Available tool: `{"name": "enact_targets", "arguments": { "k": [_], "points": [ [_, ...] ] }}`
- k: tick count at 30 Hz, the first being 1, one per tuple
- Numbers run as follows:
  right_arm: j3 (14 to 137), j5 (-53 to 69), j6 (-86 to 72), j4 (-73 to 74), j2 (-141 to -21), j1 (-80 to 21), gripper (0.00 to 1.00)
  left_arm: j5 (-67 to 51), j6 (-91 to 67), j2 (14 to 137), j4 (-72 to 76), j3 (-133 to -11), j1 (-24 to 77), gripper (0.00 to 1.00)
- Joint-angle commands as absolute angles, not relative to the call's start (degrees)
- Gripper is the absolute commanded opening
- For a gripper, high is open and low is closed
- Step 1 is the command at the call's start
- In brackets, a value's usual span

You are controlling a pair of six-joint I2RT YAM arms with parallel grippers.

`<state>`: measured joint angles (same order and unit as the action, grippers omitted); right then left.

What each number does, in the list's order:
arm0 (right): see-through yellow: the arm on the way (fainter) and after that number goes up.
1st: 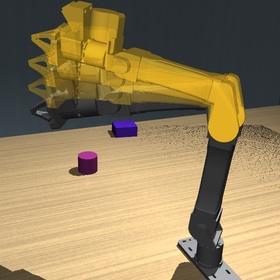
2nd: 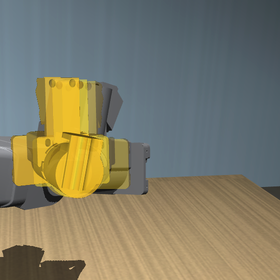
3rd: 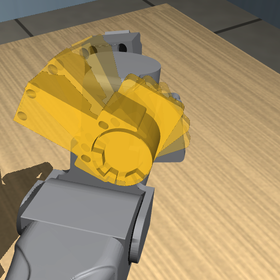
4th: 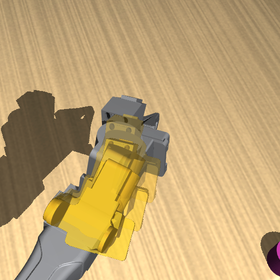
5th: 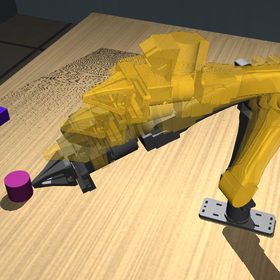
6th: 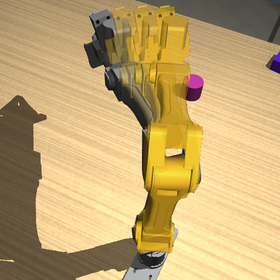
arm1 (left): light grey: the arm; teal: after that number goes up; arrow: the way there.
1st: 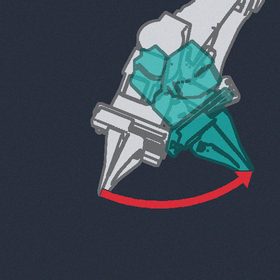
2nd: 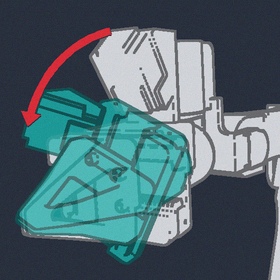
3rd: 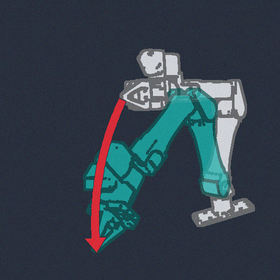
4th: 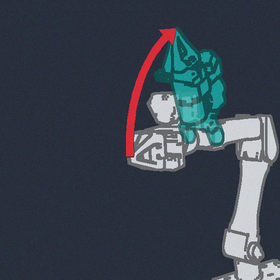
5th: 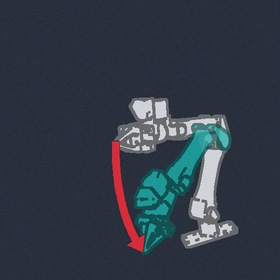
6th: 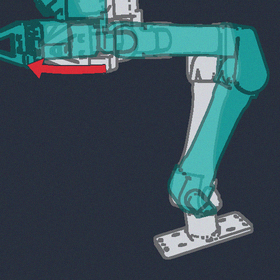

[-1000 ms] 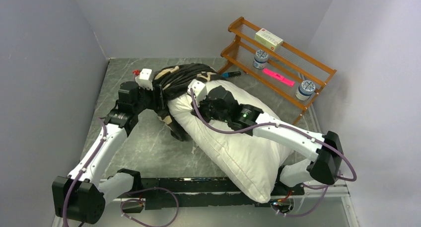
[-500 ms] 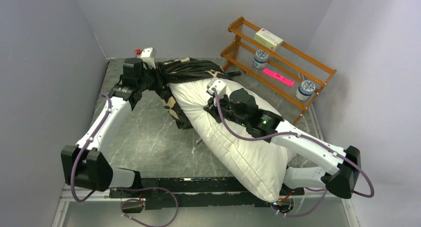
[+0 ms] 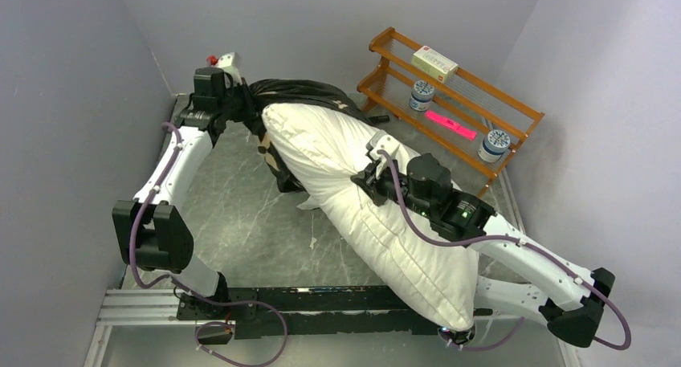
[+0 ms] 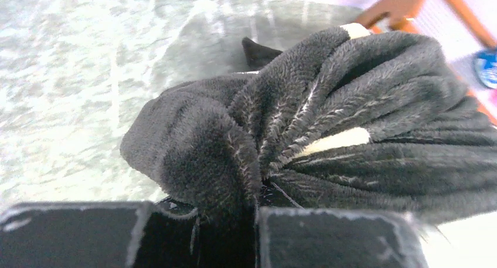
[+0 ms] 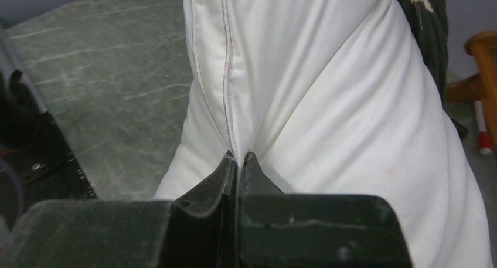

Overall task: Remove the pillowcase from the pillow
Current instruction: Remove the pillow from the pillowcase.

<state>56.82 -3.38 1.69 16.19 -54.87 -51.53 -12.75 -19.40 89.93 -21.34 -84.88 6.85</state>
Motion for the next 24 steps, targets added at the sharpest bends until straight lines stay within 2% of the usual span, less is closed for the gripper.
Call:
{"name": "enact_targets", "arguments": {
  "k": [1, 8, 14, 16, 20, 24],
  "points": [
    [55.61, 5.56, 1.4, 24.25, -52.69, -51.63, 0.0, -0.19, -19.33, 87.03, -7.89, -77.56, 1.91, 0.05],
    [55.71, 17.63, 2.08, 22.2, -58.34, -51.64, 0.0, -2.34, -20.65, 83.65, -5.39, -62.97, 1.88, 0.05],
    [55.53, 22.25, 1.34, 20.74, -61.89, -51.66, 0.02, -1.25, -18.99, 80.12, -7.72, -57.94, 1.89, 0.05],
    [56.05, 22.94, 0.94, 21.05, -62.45, -51.63, 0.12, -2.17, -18.39, 79.48, -8.57, -57.17, 1.86, 0.05],
    [59.66, 23.68, 0.63, 23.79, -62.67, -51.64, 0.44, -3.95, -16.93, 78.36, -9.91, -56.33, 1.93, 0.05],
    [65.3, 22.05, 0.58, 28.05, -63.27, -51.7, 0.63, -5.45, -15.18, 77.58, -11.39, -56.36, 1.92, 0.05]
  ]
}}
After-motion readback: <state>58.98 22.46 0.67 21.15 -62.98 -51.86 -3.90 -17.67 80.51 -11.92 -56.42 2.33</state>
